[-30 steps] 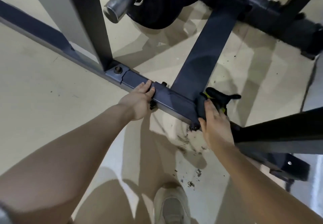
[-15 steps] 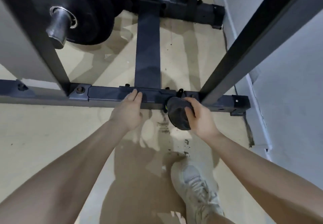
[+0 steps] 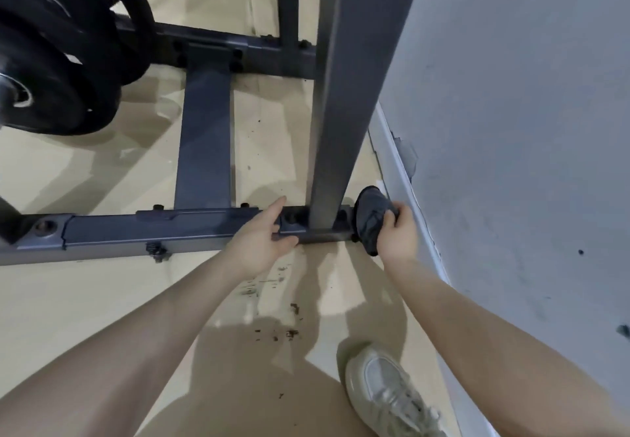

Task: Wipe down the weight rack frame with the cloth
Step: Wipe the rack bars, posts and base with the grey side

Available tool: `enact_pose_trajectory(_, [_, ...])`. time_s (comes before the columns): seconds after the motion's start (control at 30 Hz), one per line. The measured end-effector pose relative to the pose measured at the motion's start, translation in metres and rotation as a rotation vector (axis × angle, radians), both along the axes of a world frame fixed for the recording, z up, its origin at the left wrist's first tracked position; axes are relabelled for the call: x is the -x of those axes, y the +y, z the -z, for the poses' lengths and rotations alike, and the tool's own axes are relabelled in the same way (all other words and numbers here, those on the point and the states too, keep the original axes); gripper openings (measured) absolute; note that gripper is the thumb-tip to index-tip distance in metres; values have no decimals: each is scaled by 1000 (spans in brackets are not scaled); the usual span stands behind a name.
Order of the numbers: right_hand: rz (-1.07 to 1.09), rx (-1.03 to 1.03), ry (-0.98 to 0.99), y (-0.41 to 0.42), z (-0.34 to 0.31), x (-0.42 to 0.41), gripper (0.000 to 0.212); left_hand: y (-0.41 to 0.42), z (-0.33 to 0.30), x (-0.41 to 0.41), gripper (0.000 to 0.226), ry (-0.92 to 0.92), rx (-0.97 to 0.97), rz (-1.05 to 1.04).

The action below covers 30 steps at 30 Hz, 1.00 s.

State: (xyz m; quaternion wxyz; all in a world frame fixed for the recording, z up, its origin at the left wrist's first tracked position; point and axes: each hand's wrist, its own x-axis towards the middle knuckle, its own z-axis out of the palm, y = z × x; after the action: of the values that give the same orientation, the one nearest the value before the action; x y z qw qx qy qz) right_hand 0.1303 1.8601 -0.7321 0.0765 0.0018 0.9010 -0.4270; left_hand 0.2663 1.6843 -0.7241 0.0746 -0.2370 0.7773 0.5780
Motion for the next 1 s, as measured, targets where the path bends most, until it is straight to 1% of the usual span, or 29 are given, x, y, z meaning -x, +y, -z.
enact_pose_trajectory(0.03, [-32,35,61,-2,1,10,29,6,2,8,74,12,-38,-32])
enact_pose_trajectory(0.07, [-121,41,106,-5,4,20,33,10,4,15,77,27,-74,-60])
enact_pose_trajectory(0.1, [-282,14,145,-8,9,26,37,14,6,22,80,57,-102,-76])
enact_pose_trajectory(0.17, [-696,-173,169,-8,33,31,49,17,6,37,79,106,-146,-88])
enact_pose_trajectory(0.2, [-857,-302,171,-5,48,33,60,18,5,42,73,120,-163,-110])
enact_pose_trajectory(0.23, [-950,-421,188,1,62,37,71,19,2,45,67,138,-179,-142])
enact_pose_trajectory(0.27, [-951,-492,196,8,68,44,76,19,-1,47,61,150,-193,-179])
enact_pose_trajectory(0.33, [-881,-611,215,24,75,61,73,23,-7,48,51,164,-215,-241])
enact_pose_trajectory(0.37, [-867,-680,276,32,76,67,70,27,-12,47,47,166,-221,-268])
enact_pose_trajectory(0.4, [-852,-696,331,37,81,70,69,31,-14,48,41,168,-223,-297])
enact_pose_trajectory(0.43, [-824,-660,345,39,82,70,67,35,-17,48,36,166,-219,-319])
enact_pose_trajectory(0.47, [-784,-613,317,37,86,70,66,38,-17,49,31,160,-211,-333])
enact_pose_trajectory(0.53, [-731,-561,211,26,82,63,60,40,-18,51,22,151,-180,-346])
enact_pose_trajectory(0.57, [-701,-497,147,19,79,60,56,39,-17,52,20,148,-168,-355])
enact_pose_trajectory(0.63, [-636,-275,-31,2,61,51,42,35,-16,54,22,140,-178,-374])
enact_pose_trajectory(0.7, [-530,-58,-230,-15,39,39,32,32,-19,52,24,133,-167,-333])
enact_pose_trajectory(0.77, [-326,119,-365,-29,14,31,29,28,-26,48,32,119,-147,-253])
enact_pose_trajectory(0.8, [-237,199,-419,-34,-1,27,29,24,-34,46,45,127,-135,-231])
enact_pose_trajectory(0.83, [-183,273,-455,-39,-18,24,27,17,-43,44,63,149,-109,-232])
enact_pose_trajectory(0.87, [-156,335,-475,-43,-35,19,25,12,-55,42,76,186,-92,-243])
enact_pose_trajectory(0.9, [-128,409,-495,-45,-56,13,23,6,-69,40,83,245,-85,-244])
enact_pose_trajectory(0.93, [-111,496,-500,-49,-77,10,21,1,-85,38,83,312,-76,-229])
enact_pose_trajectory(1.0, [-94,671,-529,-63,-121,5,18,-4,-124,33,71,408,-68,-187])
